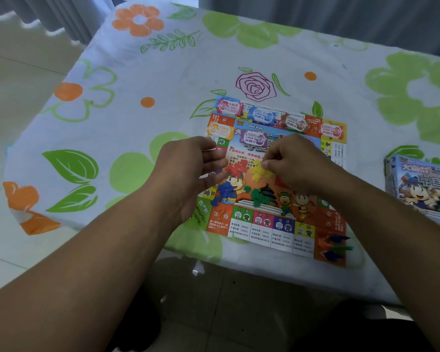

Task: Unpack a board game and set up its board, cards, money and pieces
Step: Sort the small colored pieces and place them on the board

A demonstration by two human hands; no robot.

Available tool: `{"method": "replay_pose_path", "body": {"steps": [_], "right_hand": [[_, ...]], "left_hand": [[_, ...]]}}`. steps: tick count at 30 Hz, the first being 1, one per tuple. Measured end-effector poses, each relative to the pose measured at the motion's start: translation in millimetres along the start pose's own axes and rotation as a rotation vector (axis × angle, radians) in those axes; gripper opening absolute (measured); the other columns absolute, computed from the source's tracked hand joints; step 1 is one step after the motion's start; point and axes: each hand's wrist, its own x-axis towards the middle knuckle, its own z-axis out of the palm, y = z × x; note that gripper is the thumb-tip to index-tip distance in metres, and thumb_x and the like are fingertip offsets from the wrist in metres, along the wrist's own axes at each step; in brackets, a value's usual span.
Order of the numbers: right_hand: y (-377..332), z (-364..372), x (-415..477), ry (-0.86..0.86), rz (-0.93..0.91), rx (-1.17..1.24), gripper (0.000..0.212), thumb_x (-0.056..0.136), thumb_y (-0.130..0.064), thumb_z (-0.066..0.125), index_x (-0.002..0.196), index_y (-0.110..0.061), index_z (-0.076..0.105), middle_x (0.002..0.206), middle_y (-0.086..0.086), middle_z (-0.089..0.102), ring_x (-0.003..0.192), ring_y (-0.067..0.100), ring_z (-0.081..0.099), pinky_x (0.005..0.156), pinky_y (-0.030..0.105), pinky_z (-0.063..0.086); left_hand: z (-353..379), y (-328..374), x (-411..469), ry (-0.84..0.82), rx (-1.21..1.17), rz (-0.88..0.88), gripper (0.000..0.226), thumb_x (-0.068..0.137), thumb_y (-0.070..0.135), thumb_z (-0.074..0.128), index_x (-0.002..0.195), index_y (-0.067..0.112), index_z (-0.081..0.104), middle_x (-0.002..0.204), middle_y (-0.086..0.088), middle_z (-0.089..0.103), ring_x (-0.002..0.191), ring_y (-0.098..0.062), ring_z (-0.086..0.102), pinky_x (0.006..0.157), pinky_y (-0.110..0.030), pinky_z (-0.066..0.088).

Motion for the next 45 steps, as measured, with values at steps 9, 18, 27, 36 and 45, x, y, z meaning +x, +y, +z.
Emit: {"method": "replay_pose_path", "body": {"steps": [9,18,27,36,45], "right_hand": [[-18.6,15.2,-2.3,0.071,-0.121,-0.124,0.033,0.090,-0.026,0.072,0.121,-0.019,0.064,0.108,-0.001,0.065,0.098,0.019,0.061,0.082,0.038,0.052],[-19.0,26.3,6.9,0.081,-0.155,-0.270,0.021,0.090,-0.025,0.068,0.107,-0.013,0.066,0.100,0.006,0.066,0.089,0.024,0.063,0.077,0.043,0.056],[-23.6,29.6,8.9,0.086,-0.172,-0.163,0.016,0.092,-0.021,0.066,0.105,-0.018,0.074,0.101,0.004,0.071,0.089,0.025,0.066,0.078,0.041,0.056],[-23.1,28.5,11.9,0.066,-0.144,-0.047,0.023,0.089,-0.017,0.070,0.112,-0.018,0.070,0.100,0.003,0.070,0.092,0.022,0.064,0.082,0.043,0.055],[-20.9,31.2,13.3,0.070,-0.137,-0.110,0.017,0.089,-0.019,0.068,0.104,-0.018,0.074,0.095,0.003,0.070,0.087,0.023,0.066,0.079,0.044,0.056]], "left_hand": [[-0.5,-7.1,12.4,-0.009,0.580,0.232,0.022,0.083,-0.009,0.064,0.088,0.012,0.065,0.093,-0.007,0.071,0.086,-0.023,0.069,0.082,-0.046,0.060],[9.9,-17.9,39.8,-0.055,1.112,0.440,0.029,0.073,0.004,0.077,0.098,0.015,0.066,0.094,-0.001,0.069,0.085,-0.021,0.066,0.073,-0.041,0.059],[15.7,-22.8,50.3,-0.039,1.193,0.568,0.023,0.077,0.012,0.077,0.098,0.016,0.066,0.095,-0.004,0.071,0.088,-0.024,0.065,0.078,-0.041,0.056],[14.5,-25.4,56.2,0.004,1.142,0.582,0.019,0.078,0.010,0.077,0.091,0.019,0.067,0.088,-0.001,0.070,0.083,-0.021,0.066,0.075,-0.040,0.057],[13.7,-25.0,56.6,-0.024,1.133,0.566,0.024,0.075,0.007,0.078,0.094,0.016,0.067,0.088,0.000,0.070,0.084,-0.021,0.066,0.077,-0.041,0.057]]}}
